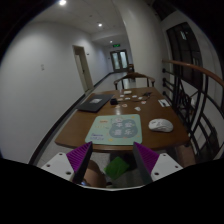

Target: Arrange mouse

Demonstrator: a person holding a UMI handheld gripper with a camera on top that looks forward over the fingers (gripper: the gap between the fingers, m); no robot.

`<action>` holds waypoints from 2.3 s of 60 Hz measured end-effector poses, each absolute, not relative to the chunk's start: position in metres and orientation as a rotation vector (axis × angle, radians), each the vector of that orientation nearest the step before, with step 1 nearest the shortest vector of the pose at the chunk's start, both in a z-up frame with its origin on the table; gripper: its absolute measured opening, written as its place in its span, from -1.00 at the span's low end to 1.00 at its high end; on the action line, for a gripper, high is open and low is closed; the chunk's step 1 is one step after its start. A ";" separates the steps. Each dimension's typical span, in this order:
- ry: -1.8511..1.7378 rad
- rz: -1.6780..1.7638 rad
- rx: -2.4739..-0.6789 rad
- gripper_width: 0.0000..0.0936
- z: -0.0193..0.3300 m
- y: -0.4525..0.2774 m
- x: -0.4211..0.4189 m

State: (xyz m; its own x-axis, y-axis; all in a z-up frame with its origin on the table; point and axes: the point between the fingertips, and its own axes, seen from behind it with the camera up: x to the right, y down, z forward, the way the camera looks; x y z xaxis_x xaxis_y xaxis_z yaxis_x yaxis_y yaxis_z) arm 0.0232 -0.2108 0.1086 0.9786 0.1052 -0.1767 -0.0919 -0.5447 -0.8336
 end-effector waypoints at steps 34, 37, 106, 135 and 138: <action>0.023 -0.113 -2.220 0.76 -0.008 -0.083 0.249; 0.034 -0.113 -2.227 0.77 -0.014 -0.072 0.257; 0.063 -0.033 -1.953 -0.23 0.143 0.004 0.060; -0.012 -0.047 -2.248 0.11 -0.015 0.002 0.006; -0.051 -0.003 -2.279 0.29 -0.013 -0.006 0.003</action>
State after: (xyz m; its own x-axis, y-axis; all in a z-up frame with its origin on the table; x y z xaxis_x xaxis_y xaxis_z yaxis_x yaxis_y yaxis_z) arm 0.0035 -0.0056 -0.0127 0.9992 0.0357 0.0190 0.0377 -0.6501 -0.7589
